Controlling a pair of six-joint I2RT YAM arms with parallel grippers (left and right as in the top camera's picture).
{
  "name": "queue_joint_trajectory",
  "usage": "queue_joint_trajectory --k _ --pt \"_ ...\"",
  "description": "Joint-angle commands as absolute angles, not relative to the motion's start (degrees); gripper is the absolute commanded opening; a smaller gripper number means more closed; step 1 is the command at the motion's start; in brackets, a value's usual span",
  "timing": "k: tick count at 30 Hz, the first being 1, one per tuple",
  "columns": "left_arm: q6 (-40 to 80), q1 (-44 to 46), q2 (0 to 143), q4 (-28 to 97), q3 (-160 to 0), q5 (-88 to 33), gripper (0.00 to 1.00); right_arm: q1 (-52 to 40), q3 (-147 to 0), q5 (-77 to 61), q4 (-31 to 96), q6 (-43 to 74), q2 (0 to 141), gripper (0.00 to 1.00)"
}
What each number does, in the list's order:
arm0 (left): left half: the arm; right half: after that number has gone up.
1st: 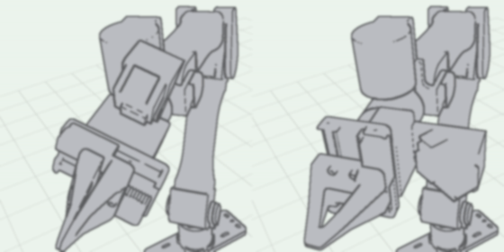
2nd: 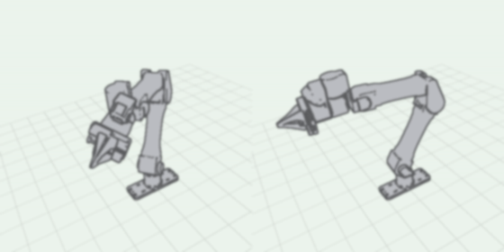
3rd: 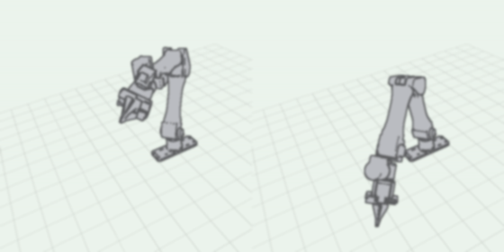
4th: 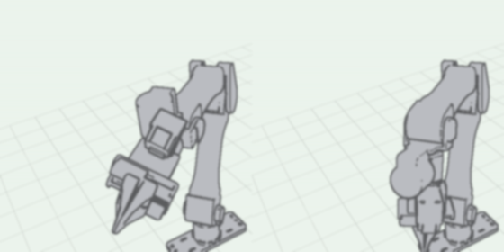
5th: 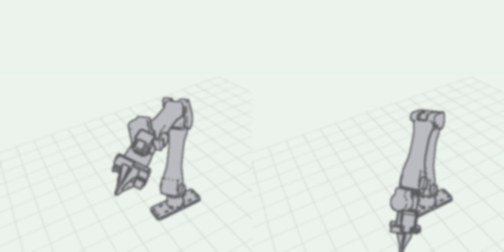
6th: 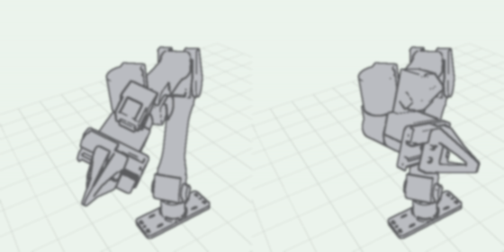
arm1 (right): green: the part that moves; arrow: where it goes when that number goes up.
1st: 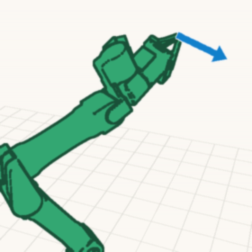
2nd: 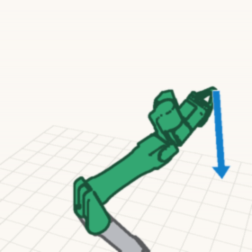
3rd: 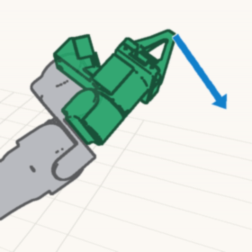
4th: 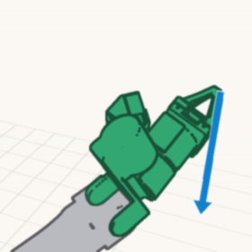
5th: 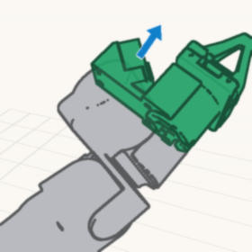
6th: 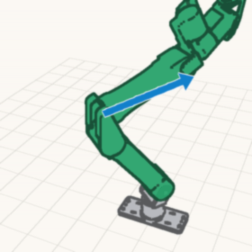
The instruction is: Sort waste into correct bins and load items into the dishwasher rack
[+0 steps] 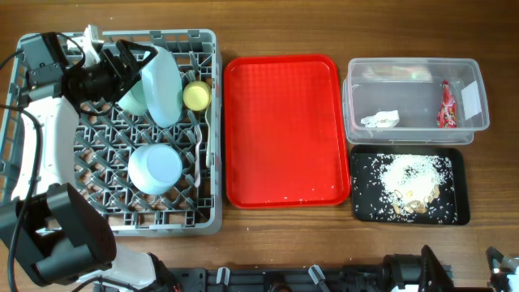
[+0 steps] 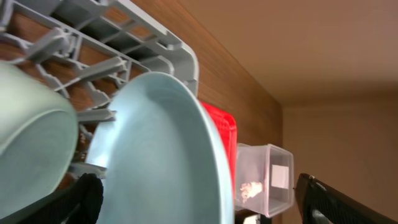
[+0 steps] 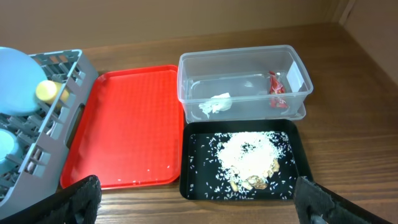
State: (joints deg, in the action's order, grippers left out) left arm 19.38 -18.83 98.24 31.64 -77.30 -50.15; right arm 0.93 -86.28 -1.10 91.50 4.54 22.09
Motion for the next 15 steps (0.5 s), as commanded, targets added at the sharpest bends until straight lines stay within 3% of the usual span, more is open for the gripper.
queue_joint_trajectory --k 1,8,12,15 --pt "18.6 -19.3 96.4 31.6 -77.3 -47.0 1.0 0.8 -86.1 -1.6 91.4 4.9 21.5 1.0" --pt "18.6 -19.4 88.4 30.6 -77.7 -46.3 1.0 0.8 -86.1 -1.6 91.4 4.9 21.5 1.0" --pt "18.6 -19.4 79.2 31.0 -77.7 -34.8 1.0 0.8 -86.1 -1.6 91.4 4.9 21.5 1.0" --pt "19.6 -19.3 76.2 31.9 -77.7 -34.0 1.0 0.8 -86.1 -1.6 91.4 4.9 21.5 1.0"
